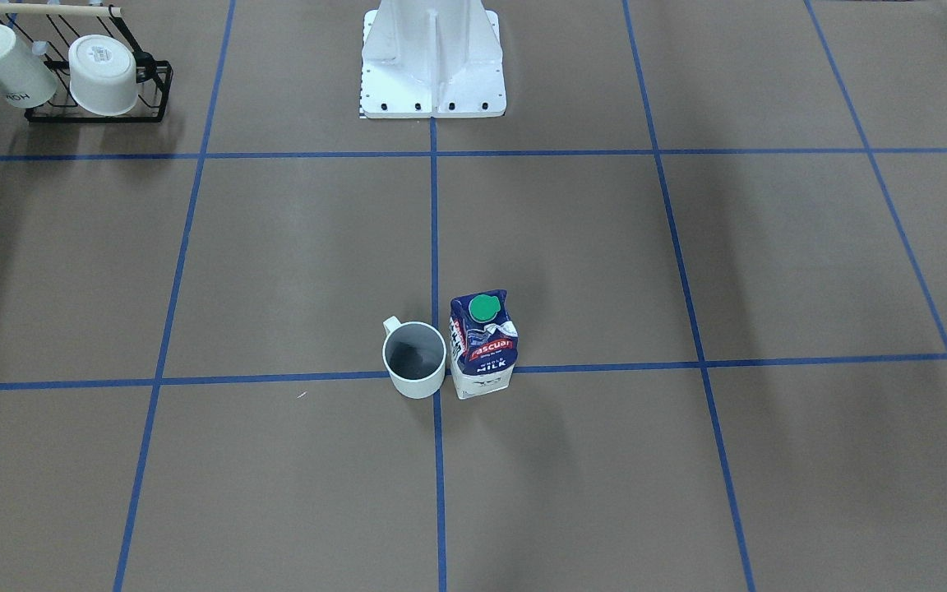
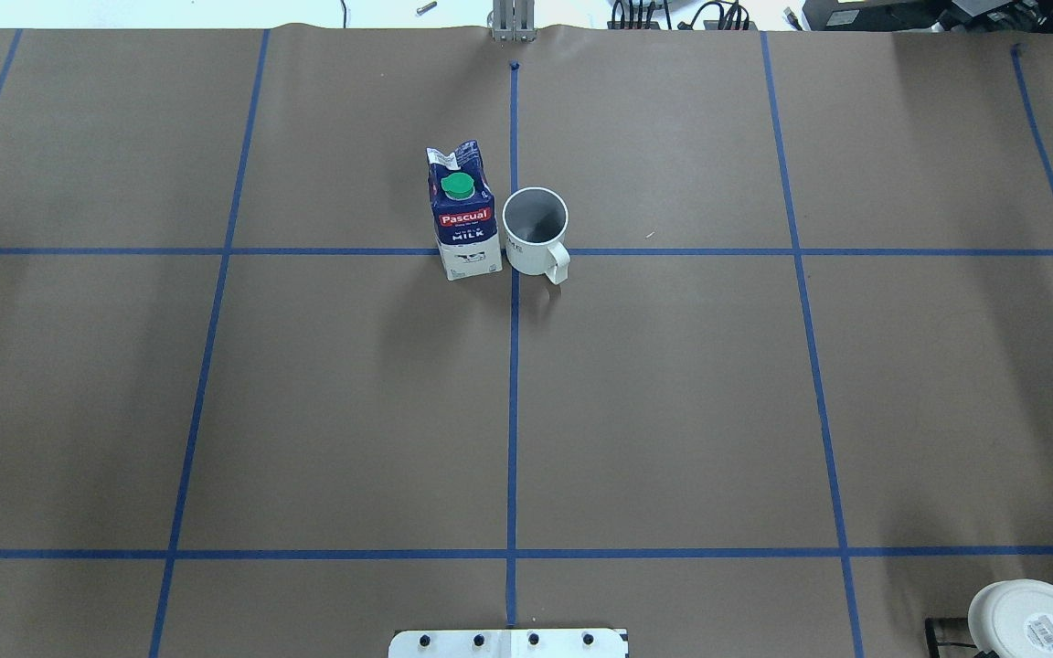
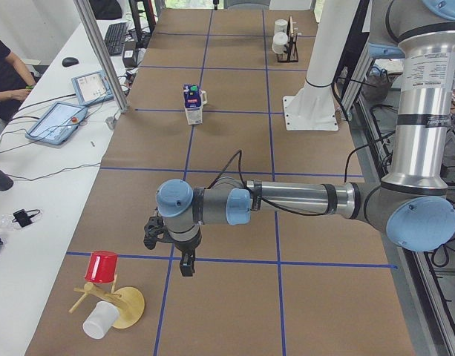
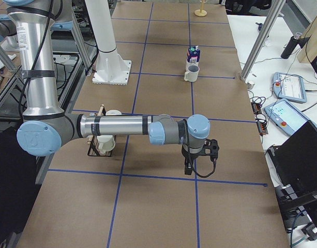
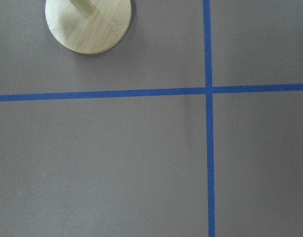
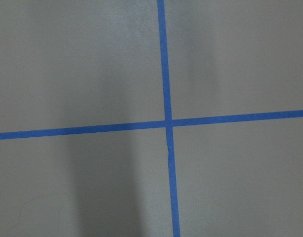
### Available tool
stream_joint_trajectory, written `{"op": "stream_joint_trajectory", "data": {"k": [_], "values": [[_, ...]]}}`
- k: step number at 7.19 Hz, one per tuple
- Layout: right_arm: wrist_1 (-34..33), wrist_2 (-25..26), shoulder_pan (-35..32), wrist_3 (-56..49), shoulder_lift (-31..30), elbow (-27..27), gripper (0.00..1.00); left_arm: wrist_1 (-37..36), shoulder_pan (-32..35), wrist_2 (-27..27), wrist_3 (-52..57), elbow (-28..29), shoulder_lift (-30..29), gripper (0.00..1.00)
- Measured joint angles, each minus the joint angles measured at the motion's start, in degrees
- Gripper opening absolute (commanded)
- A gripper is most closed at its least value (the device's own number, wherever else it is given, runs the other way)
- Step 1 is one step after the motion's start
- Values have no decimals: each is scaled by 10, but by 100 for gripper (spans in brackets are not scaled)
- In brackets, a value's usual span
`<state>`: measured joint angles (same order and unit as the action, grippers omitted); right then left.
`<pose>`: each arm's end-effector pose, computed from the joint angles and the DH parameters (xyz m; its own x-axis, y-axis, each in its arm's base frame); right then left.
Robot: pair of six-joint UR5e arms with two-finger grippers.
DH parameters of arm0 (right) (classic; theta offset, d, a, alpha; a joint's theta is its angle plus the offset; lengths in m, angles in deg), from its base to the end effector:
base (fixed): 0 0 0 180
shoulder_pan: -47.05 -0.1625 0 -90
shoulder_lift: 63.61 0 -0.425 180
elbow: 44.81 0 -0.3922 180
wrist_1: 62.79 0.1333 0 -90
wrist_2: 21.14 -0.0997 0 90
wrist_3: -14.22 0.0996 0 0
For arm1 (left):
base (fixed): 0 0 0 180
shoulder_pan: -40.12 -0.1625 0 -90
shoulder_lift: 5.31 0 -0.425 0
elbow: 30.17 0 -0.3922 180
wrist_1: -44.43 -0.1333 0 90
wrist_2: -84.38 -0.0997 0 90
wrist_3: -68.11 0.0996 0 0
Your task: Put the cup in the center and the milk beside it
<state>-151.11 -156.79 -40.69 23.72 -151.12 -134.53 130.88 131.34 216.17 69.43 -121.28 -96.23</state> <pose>0.0417 -0.5166 0.6347 0.6935 0.0895 0.7148 -0.0762 0.9958 -0.0508 -0.0775 -0.4949 0.6504 0.7453 -0.0105 -0.6666 0.0041 0.9999 -0.0112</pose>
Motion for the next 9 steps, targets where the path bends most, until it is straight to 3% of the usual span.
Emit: {"op": "stream_joint_trajectory", "data": {"k": [9], "values": [[0, -3, -18, 0, -25, -1, 100, 0, -1, 0, -25, -9, -4, 98]]}}
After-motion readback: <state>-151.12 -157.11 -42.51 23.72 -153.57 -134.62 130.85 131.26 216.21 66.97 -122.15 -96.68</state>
